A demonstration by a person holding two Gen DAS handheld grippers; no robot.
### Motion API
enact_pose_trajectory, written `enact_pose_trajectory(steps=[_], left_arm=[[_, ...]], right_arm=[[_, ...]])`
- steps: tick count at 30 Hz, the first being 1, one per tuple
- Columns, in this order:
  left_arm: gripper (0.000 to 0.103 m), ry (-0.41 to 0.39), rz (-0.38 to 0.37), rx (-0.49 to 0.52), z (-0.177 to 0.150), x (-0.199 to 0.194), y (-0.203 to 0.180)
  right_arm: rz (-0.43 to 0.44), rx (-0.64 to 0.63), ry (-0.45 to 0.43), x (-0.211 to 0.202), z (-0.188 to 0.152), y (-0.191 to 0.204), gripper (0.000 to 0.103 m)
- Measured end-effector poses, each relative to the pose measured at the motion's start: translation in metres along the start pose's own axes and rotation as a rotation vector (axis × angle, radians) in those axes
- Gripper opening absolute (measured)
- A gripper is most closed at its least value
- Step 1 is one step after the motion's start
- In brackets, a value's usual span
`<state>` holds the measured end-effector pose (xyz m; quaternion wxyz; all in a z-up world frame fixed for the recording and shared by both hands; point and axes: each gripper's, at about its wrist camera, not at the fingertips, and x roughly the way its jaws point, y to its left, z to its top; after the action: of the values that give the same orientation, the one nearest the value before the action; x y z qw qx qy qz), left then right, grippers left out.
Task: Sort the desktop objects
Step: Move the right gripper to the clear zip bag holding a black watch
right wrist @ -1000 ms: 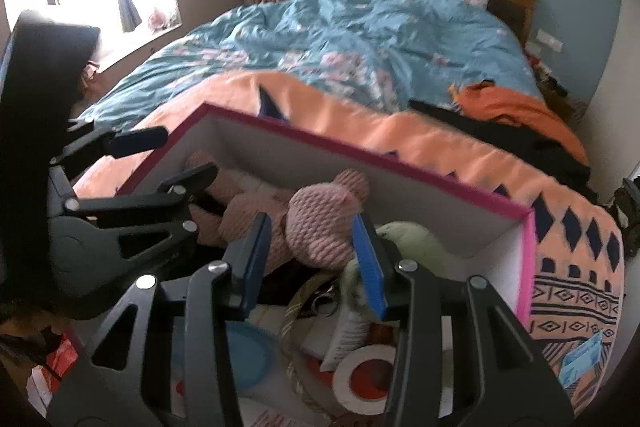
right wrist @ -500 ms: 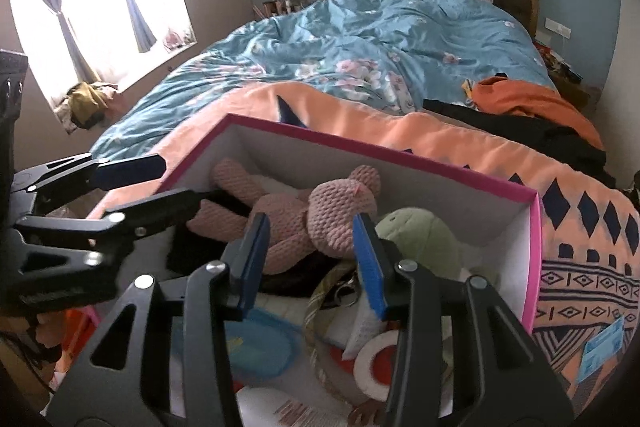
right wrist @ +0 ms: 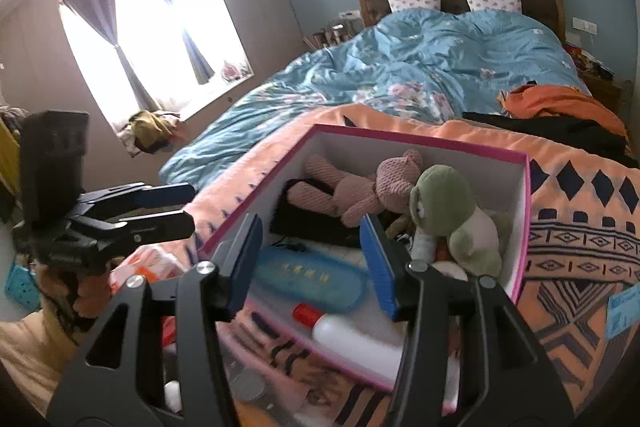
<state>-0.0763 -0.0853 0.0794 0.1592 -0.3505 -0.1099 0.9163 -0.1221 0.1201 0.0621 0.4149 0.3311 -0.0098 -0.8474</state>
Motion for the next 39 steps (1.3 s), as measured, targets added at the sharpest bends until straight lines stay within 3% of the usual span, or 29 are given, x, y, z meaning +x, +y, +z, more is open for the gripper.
enact_pose_trajectory(steps=[7,13,18,25,30,31,33,39], left_arm=[[0.073,0.015,-0.048,0.020,-0.033,-0.032,-0.010],[0.074,0.045,-0.034,0.047,-0.066,-0.043,-0.017],[0.074,0.100,0.022,0.032,-0.099,-0.029,-0.006],[0.074,0.178,0.082,-0.032,-0.128,-0.003,0.014],[0.074,0.196,0.096,-0.079,-0.138,0.006,0.027],[0.074,0.205,0.100,-0.086,-0.141,0.010,0.030],[0.074,0.218,0.099,-0.096,-0.143,0.014,0.032],[0.074,0.250,0.077,-0.115,-0.150,0.026,0.036]], right_arm=[[0.037,-0.030,-0.039,-0.046,-0.026,0.020,0.056],[0.042,-0.030,-0.022,-0.068,-0.065,0.028,0.059],[-0.001,-0.003,0.048,-0.064,-0.104,0.024,0.060],[-0.076,0.131,0.156,-0.043,-0.161,-0.003,0.060],[-0.134,0.226,0.146,-0.049,-0.188,-0.024,0.061],[-0.156,0.248,0.142,-0.052,-0.193,-0.028,0.068],[-0.210,0.288,0.151,-0.052,-0.205,-0.038,0.073],[-0.177,0.347,0.172,-0.044,-0.220,-0.045,0.073]])
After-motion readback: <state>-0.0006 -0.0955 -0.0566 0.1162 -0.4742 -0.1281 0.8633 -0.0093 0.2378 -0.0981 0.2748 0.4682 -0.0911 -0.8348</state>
